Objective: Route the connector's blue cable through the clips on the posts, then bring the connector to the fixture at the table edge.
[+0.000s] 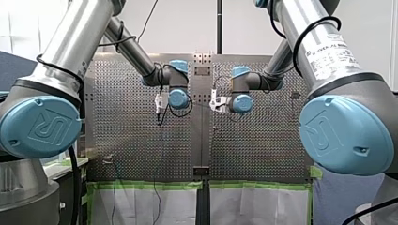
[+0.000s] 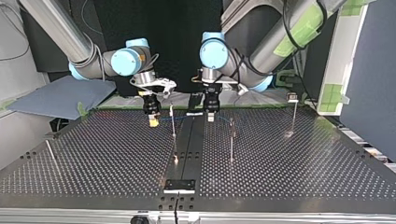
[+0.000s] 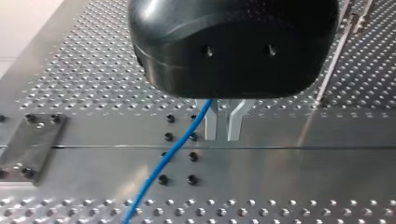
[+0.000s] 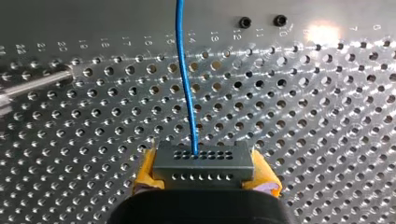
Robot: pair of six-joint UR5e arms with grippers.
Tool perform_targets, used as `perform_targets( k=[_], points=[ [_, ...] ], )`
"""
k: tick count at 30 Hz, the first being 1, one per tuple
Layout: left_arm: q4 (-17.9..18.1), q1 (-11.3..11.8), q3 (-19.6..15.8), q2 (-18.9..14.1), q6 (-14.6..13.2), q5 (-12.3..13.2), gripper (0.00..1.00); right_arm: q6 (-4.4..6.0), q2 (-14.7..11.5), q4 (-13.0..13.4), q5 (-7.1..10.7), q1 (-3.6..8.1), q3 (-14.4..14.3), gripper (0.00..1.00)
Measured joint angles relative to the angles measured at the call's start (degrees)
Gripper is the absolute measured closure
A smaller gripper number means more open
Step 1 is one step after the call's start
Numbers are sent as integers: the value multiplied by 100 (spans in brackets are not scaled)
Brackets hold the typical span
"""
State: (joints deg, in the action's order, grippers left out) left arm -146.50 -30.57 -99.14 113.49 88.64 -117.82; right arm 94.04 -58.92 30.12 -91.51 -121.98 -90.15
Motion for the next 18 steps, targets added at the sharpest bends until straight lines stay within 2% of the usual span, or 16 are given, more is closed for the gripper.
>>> perform_targets(
  k=[7,14,18],
  points=[
    [43,-29,-7,114,-5,0,86,-14,5,-40,-27,-6,-120,100],
    [51,-44,-57,131,-5,3,86,1,7,152,-33,-14,-373,100],
    [73,-67,-112,222,-5,35,86,-10,7,170,-40,-21,-426,100]
  ],
)
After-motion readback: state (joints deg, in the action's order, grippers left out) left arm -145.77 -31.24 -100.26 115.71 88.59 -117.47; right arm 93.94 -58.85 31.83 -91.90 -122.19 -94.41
